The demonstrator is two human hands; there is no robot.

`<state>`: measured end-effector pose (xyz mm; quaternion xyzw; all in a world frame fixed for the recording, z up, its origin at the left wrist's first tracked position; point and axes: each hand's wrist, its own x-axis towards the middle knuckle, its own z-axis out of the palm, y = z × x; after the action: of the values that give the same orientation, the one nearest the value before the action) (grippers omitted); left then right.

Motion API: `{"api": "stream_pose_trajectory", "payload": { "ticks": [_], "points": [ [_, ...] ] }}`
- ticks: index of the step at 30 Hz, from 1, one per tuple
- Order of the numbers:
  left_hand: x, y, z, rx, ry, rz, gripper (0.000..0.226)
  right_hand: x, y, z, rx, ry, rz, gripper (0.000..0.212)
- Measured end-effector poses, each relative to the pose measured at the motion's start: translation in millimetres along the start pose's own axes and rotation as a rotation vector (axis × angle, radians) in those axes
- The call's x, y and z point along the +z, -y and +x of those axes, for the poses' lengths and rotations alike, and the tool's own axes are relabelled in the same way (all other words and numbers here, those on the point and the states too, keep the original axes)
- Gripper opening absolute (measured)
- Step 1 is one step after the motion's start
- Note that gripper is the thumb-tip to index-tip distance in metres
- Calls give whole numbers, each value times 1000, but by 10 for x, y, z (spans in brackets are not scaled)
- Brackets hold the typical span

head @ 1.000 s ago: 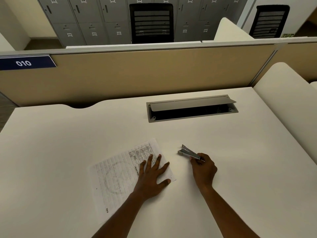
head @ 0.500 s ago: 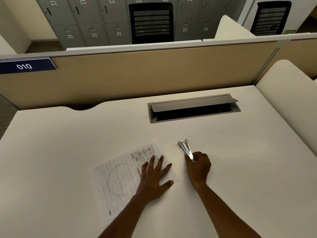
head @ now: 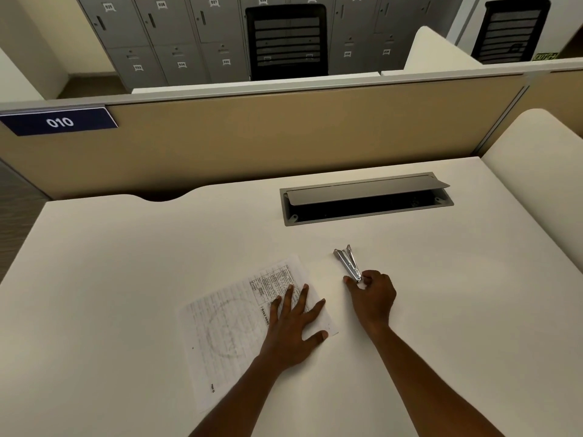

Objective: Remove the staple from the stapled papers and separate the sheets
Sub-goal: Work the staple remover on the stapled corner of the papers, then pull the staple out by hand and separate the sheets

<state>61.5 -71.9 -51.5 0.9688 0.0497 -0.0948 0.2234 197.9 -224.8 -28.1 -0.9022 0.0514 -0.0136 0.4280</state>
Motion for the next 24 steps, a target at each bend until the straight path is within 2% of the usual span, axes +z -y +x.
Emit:
{"api": "stream_pose_trajectory", "payload": {
  "ticks": [3,8,11,13,18,20,24],
  "points": [
    [14,24,12,-11,-15,-53,68,-110,-32,-127,-28,11,6,35],
    [-2,56,10,-11,-36,-186,68,-215,-149,-486,-181,113,-112,25],
    [-149,40,14,-30,-49,-417,64,-257,-183,-665,-212,225,-146,24],
    [-287,15,8,-48,-101,-526,66,-278,-172,-756,-226,307,-175,23],
    [-494,-16,-109,-127,-357,-546,58,-272,-129,-881,-249,420,-290,28],
    [-439,-57,-217,-116,-297,-464,57,-259,-99,-915,-228,419,-308,29],
    [-212,-129,-367,-80,-67,-214,63,-208,-55,-967,-169,393,-318,32]
  ]
}}
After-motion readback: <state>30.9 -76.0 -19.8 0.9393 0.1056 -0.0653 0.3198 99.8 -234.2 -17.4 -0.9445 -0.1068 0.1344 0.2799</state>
